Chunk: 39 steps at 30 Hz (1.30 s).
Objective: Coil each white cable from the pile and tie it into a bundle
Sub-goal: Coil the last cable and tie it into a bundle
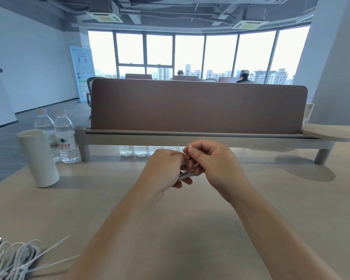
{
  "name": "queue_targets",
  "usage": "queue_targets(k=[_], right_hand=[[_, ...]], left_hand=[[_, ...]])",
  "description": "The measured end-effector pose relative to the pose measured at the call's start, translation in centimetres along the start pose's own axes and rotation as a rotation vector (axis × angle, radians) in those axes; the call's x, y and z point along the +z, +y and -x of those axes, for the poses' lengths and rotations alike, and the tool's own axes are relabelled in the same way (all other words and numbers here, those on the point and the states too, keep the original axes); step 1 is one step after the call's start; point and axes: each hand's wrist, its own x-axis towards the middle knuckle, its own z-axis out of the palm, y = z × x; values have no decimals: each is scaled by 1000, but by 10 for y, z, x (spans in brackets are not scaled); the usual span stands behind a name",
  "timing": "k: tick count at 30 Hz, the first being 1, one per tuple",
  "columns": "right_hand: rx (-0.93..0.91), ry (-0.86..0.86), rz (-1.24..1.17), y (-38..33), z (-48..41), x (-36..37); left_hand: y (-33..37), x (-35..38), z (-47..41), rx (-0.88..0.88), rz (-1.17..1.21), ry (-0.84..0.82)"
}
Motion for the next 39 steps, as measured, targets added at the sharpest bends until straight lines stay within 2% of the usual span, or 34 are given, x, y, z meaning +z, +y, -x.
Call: queue_targets(k=[3,7,11,23,29,39], right_hand=[[-26,3,40,-2,1,0],[26,-33,-3,-3,2,-2],[58,35,-57,-3,2,-1],[22,19,-102,1,1,-3],[21,75,-108,2,1,1],[-58,49,-63,2,2,-3]], left_hand=[[-1,1,1,16,-48,-28],[-2,3,0,46,-76,-45],[1,1,2,10,-26,-76],[1,-5,-1,-136,327,-161],[1,-7,-1,-172,440,-159],[0,-6,-1,-122,411,-168]])
